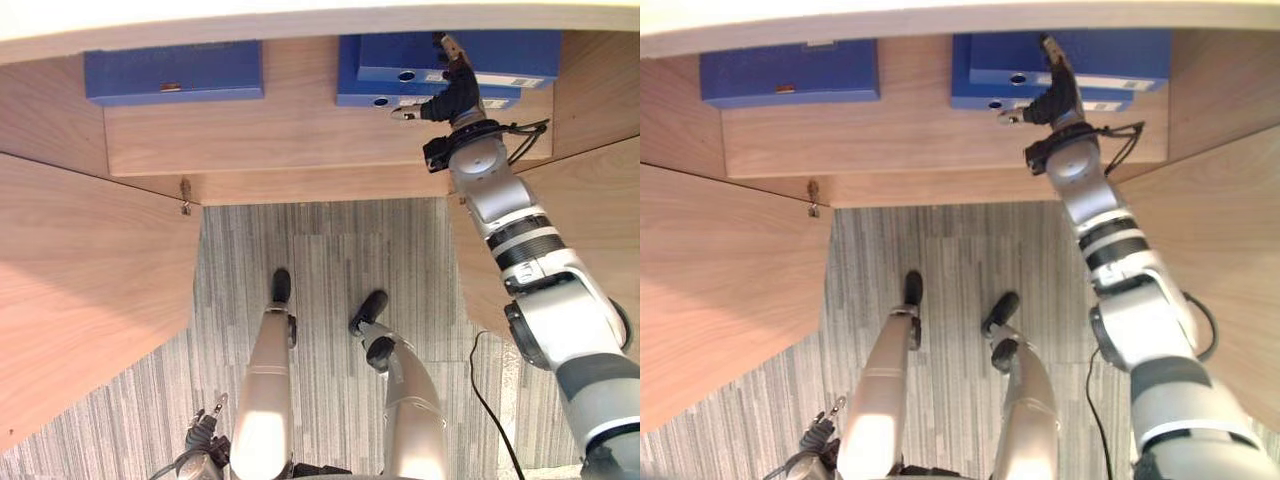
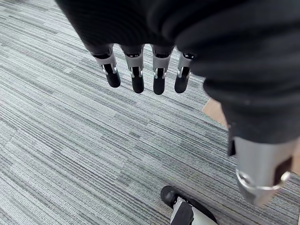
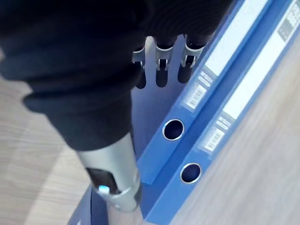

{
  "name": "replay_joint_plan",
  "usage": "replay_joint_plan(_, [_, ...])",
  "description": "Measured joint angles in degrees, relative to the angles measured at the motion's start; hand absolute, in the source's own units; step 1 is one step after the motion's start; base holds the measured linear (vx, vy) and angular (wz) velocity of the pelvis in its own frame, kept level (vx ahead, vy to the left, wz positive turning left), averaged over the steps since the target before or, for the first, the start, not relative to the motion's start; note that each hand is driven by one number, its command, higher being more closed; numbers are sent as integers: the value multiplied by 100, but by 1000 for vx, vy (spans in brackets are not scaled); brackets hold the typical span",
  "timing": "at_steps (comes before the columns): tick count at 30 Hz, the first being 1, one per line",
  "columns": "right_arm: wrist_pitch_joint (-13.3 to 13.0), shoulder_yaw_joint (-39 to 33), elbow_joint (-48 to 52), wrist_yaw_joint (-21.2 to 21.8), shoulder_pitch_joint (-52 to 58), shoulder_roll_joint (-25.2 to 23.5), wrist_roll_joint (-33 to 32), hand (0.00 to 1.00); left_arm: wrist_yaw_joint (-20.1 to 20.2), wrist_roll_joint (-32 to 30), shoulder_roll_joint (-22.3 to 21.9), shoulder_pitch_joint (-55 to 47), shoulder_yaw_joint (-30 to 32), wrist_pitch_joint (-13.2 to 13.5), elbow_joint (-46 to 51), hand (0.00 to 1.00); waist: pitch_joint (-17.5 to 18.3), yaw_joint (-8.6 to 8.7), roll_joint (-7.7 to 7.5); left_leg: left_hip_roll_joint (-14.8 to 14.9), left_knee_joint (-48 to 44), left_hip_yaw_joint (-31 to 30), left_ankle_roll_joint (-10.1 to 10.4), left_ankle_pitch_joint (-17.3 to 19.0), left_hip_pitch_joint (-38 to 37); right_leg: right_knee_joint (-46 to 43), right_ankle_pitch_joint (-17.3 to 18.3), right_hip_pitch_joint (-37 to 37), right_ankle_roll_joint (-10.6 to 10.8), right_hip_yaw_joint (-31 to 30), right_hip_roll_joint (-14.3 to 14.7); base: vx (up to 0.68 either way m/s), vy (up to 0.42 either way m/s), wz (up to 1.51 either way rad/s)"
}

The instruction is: Walk over to the cabinet, pick up the folder, carry it to the office cabinet, place the folder inside the office cabinet, then close the office cabinet door

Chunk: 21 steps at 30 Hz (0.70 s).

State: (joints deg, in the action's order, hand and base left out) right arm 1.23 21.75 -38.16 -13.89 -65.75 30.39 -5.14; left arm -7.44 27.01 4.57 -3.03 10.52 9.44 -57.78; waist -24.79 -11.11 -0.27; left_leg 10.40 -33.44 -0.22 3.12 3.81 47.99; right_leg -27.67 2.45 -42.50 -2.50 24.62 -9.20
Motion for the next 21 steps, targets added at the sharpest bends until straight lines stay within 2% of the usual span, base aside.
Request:
replay_joint_plan(2, [-21, 31, 519, 55, 135, 88, -34, 0, 20, -7, 26, -49, 44, -3, 0, 0, -35, 101, -53, 8, -28, 3, 0, 20, 0, -4, 0, 5, 0, -10, 8, 10, 10, -2])
replay_joint_plan(5, [-85, 26, 1197, 101, 426, 224, -38, 0, 43, -25, 40, -88, 121, -10, 0, 0, -74, 134, -111, 45, -106, 43, -7, 80, -4, -26, 1, 5, 2, -64, 33, 17, 20, -10])
replay_joint_plan(11, [-119, 89, 2347, 137, 781, 195, -31, 0, 95, -153, 88, -113, 120, -15, 0, 0, -136, 236, -177, 55, -117, 78, -19, 118, -5, -36, 3, -16, 4, -104, 42, 10, 13, -3])
replay_joint_plan(12, [-158, 148, 2779, 140, 813, 142, -21, 0, 106, -247, 96, -118, 120, -36, 0, 0, -163, 237, -199, 56, -110, 76, -17, 119, -4, -34, 4, -19, 4, -103, 46, 0, 0, 0])
replay_joint_plan(14, [-265, 315, 3036, 143, 812, 103, -24, 0, 108, -257, 102, -126, 119, -43, 0, 0, -170, 237, -211, 56, -105, 76, -15, 121, -4, -29, 5, -19, 5, -103, 47, 15, 6, 0])
replay_joint_plan(16, [-492, 808, 3406, 268, 812, -45, -40, 0, 125, -279, 156, -146, 118, -46, 0, 0, -191, 232, -246, 52, -94, 73, -13, 123, -3, -28, 11, -18, 12, -102, 47, 16, 7, 0])
replay_joint_plan(18, [-602, 1204, 3393, 414, 814, -255, -52, 0, 132, -334, 205, -175, 116, -48, 0, 0, -198, 203, -258, 48, -89, 64, -10, 125, 6, -17, 15, -17, 19, -95, 46, 0, 0, 0])
replay_joint_plan(21, [-607, 1492, 2933, 547, 811, -851, -91, 0, 134, -472, 285, -178, 100, -44, -3, 0, -200, 88, -257, 44, -87, 39, -7, 128, 25, -2, 19, -16, 24, -72, 47, 17, 11, 2])
